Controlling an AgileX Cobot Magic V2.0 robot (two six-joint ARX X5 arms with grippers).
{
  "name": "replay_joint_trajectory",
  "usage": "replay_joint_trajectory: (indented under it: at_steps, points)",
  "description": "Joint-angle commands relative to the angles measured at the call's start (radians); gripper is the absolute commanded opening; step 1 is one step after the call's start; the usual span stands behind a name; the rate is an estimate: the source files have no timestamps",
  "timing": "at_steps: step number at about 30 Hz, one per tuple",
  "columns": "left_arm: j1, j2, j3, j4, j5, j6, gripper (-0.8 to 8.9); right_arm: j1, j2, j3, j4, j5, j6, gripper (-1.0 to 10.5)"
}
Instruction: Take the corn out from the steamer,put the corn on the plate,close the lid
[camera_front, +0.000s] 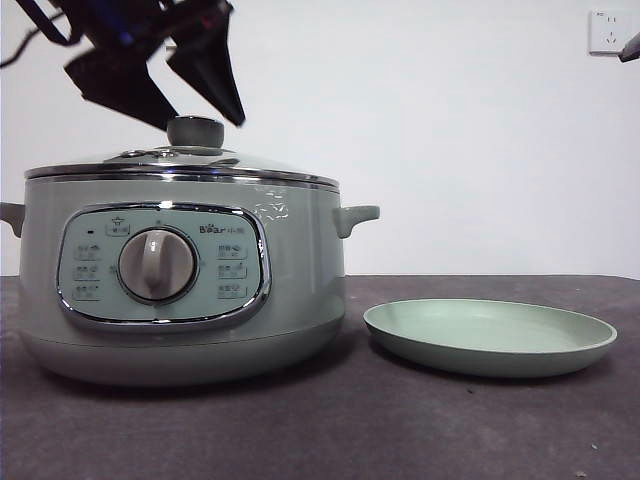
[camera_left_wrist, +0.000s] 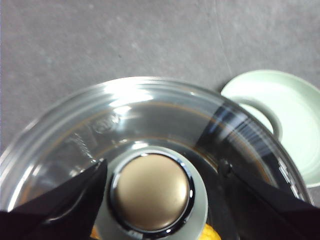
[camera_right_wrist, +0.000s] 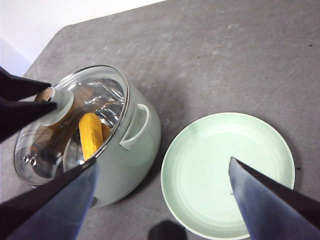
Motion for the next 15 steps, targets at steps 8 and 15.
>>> replay_joint_trajectory:
  at_steps: [8,15]
  points:
    - [-0.013,0.038,-0.003,-0.002,-0.056,0.044,-0.19,0.002,0.001,0.000,0.005,0.001,0.006,4.4]
    - [-0.013,0.036,0.014,0.016,-0.064,0.045,-0.08,0.002,0.001,0.000,0.005,-0.002,0.006,4.4]
